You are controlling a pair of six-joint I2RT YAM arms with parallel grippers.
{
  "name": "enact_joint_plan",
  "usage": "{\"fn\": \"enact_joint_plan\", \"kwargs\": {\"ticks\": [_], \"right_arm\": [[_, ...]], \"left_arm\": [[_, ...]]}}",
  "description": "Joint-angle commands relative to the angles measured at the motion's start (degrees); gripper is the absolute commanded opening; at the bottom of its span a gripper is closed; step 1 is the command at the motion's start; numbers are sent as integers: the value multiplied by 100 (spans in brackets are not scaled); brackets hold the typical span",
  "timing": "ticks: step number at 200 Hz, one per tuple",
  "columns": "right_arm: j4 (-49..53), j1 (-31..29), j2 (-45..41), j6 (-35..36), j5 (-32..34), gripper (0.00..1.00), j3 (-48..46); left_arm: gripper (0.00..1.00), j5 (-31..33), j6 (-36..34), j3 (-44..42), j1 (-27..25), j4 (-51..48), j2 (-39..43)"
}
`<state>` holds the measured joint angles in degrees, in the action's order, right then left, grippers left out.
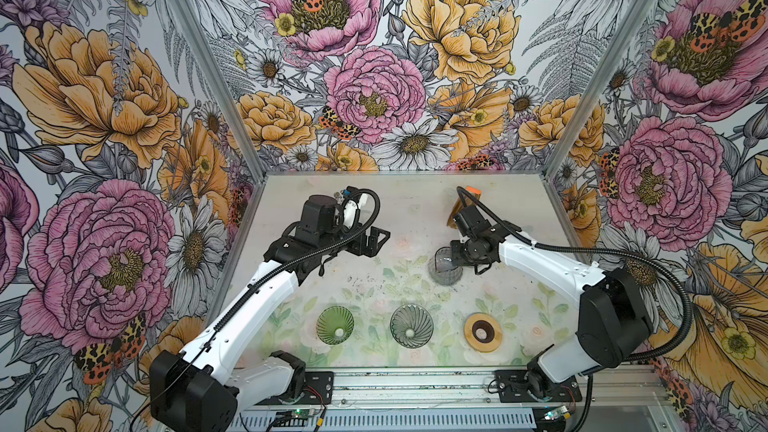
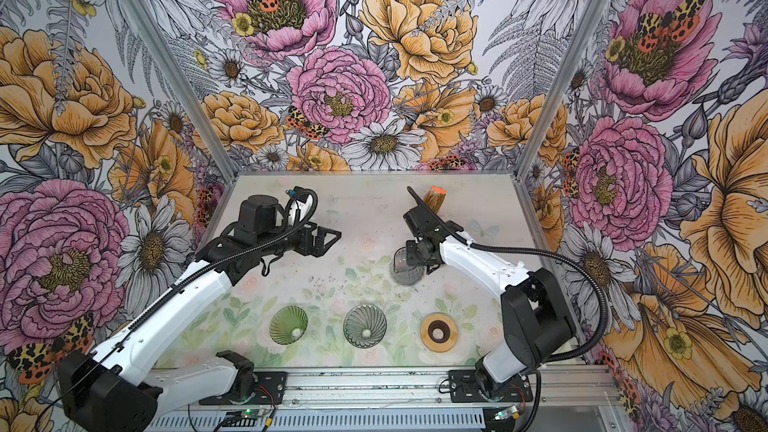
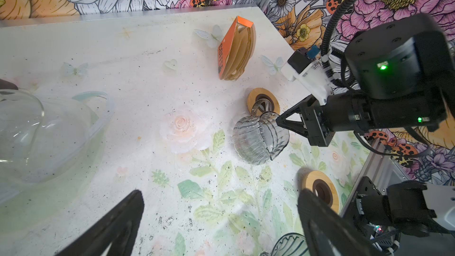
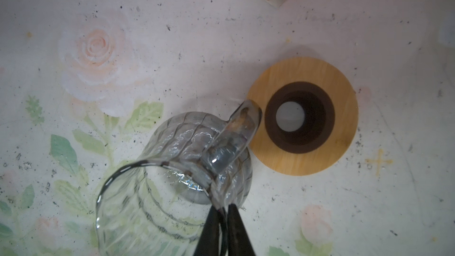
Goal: Place the coffee filter in the dripper
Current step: 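Carry the pitcher farther, set it beside the wooden ring, open right gripper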
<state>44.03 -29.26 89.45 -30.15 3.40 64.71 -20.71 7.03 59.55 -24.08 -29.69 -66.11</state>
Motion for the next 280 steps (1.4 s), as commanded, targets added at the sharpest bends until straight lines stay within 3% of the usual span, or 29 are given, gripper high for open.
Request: {"fn": "enact_joint_plan", "kwargs": {"ticks": [1,164,218,280], "right_arm": [[-158,-45,135,117,70,10,308],[-188,-133,911,298,-26,12,982],[-189,-139,679,282,31,20,957],[-318,-112,-399,323,125,36,450]], "left_arm": [[99,-73,-22,-7,52,157,58],[99,-83,34,-6,109,158,-42],[99,130,83,-193,143,227,47],[99,304,296,-177,45,254,-69]]}}
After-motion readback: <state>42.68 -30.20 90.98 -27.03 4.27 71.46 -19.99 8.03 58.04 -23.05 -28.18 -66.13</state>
